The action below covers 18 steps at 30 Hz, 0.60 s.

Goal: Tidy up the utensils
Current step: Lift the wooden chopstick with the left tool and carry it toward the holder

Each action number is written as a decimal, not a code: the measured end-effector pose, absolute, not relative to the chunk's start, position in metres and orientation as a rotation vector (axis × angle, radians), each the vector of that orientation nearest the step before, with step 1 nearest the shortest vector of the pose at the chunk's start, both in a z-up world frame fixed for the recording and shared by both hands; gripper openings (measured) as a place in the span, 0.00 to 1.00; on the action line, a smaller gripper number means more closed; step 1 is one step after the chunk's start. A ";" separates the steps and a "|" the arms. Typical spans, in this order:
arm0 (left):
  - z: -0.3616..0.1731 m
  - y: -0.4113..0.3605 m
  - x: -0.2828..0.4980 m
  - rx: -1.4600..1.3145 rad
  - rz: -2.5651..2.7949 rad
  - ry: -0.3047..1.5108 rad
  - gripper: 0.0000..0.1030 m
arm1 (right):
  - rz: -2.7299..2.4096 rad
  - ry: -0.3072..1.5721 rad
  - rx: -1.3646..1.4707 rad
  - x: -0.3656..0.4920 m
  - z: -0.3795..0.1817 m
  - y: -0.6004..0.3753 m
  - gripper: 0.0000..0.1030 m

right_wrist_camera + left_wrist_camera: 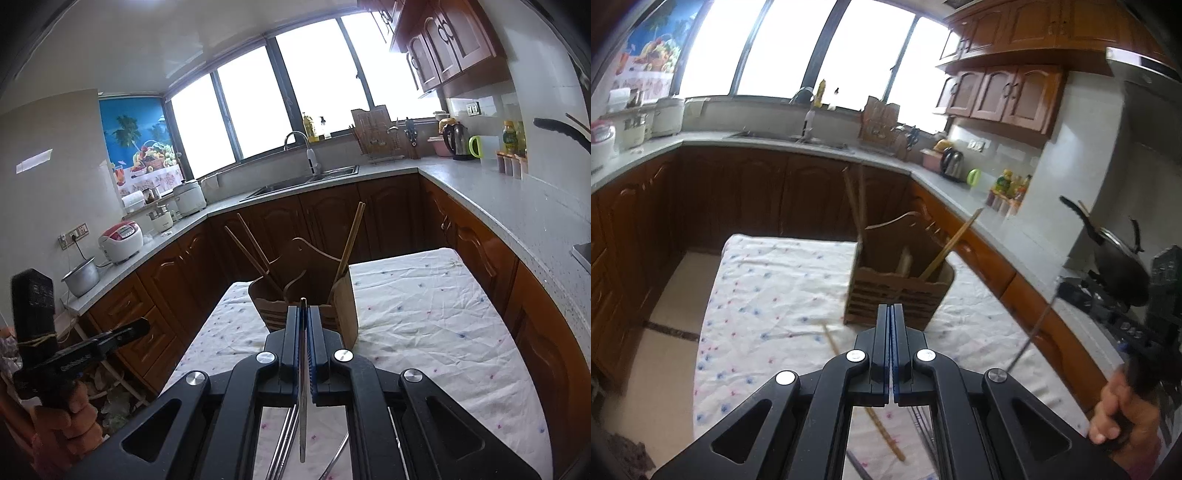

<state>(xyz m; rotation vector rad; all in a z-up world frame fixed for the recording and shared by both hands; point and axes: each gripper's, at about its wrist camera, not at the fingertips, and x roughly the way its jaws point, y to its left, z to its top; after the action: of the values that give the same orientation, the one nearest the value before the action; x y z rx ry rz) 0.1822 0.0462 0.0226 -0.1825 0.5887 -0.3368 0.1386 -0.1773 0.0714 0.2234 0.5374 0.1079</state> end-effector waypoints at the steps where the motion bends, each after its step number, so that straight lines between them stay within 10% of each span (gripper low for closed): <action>1: 0.021 0.047 0.186 -0.184 -0.331 0.600 0.00 | 0.109 0.538 0.227 0.139 0.071 -0.178 0.03; 10: -0.037 0.032 0.270 -0.170 -0.253 0.820 0.24 | 0.125 0.534 0.256 0.141 0.070 -0.185 0.03; 18: -0.093 -0.001 0.361 -0.099 -0.168 0.964 0.24 | 0.126 0.554 0.286 0.149 0.059 -0.200 0.03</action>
<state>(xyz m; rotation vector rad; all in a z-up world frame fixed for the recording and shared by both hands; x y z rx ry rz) 0.3615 -0.0013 -0.0931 -0.0992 0.9637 -0.1680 0.1487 -0.1998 0.0592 0.2856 0.5536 0.1257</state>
